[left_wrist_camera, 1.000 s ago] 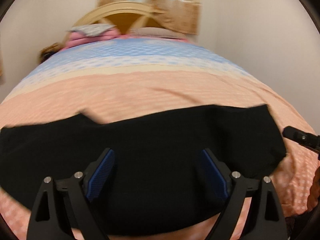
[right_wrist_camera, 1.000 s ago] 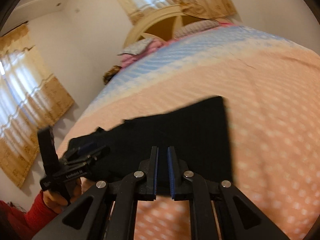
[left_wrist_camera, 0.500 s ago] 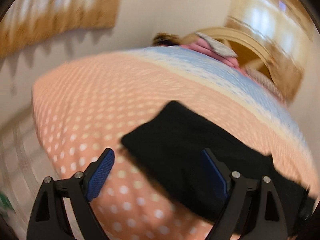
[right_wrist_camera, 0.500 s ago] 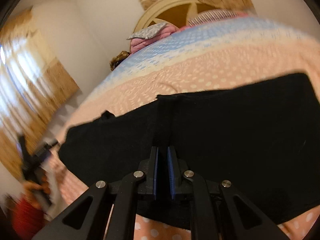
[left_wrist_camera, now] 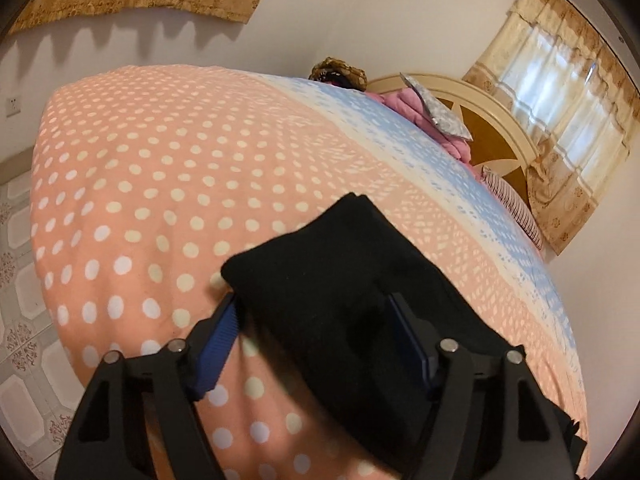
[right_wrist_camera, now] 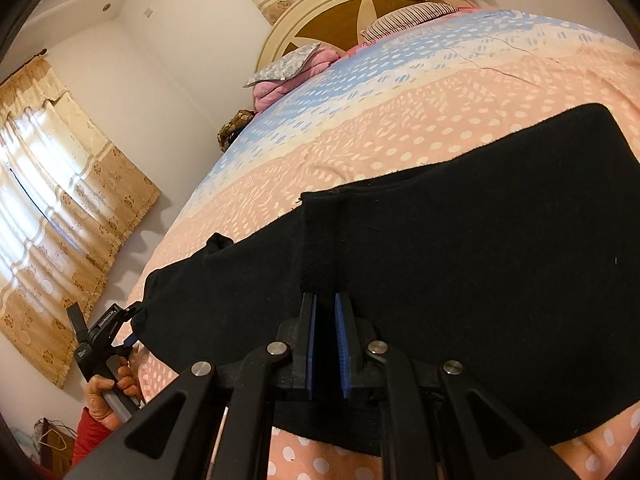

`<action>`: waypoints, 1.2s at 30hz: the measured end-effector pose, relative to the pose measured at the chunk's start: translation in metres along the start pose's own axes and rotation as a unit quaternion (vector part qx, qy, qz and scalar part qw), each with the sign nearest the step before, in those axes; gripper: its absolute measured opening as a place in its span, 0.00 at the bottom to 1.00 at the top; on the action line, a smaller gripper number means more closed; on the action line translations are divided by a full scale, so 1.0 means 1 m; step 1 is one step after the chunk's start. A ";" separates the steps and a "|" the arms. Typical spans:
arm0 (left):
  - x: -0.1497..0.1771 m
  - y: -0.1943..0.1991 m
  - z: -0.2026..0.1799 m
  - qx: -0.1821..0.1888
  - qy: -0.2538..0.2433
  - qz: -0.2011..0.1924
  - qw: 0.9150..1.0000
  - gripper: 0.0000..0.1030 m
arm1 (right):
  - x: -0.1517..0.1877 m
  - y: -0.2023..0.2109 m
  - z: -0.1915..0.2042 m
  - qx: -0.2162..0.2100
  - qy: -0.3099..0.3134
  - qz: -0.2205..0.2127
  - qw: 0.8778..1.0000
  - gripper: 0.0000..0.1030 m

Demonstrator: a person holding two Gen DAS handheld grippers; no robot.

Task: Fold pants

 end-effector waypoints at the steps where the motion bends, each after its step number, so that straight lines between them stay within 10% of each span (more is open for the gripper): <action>1: 0.002 0.000 -0.003 -0.010 -0.008 0.001 1.000 0.72 | 0.000 0.000 0.000 0.001 0.001 0.000 1.000 0.10; 4: 0.004 0.000 -0.015 -0.010 -0.013 0.014 1.000 0.71 | 0.000 0.001 -0.001 0.002 0.001 -0.002 1.000 0.10; 11: -0.004 -0.006 -0.009 0.016 0.022 0.039 0.999 0.19 | 0.001 0.001 -0.003 -0.005 -0.003 -0.002 1.000 0.10; 18: -0.003 0.007 -0.020 0.013 0.001 0.030 0.999 0.12 | 0.001 0.002 -0.003 -0.005 -0.001 -0.003 1.000 0.10; 23: 0.004 0.045 -0.082 0.037 -0.112 -0.029 0.993 0.12 | -0.002 0.017 -0.005 -0.037 -0.016 -0.004 0.999 0.10; 27: 0.034 0.065 -0.150 0.074 -0.227 -0.047 0.970 0.12 | -0.003 0.044 -0.006 -0.038 -0.008 -0.042 0.998 0.10; 36: 0.178 0.056 -0.272 0.163 -0.460 0.001 0.873 0.11 | 0.001 0.078 -0.039 -0.043 -0.052 -0.071 0.995 0.10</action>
Point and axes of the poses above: each gripper's, at about its wrist camera, not at the fingertips, and y roughly against the way its jaws point, z to its left, x to its underside, the point moved 2 cm from there along -y, roughly the way its jaws point, and after that the axes turned 15 degrees about z, right-handed, at the moved point
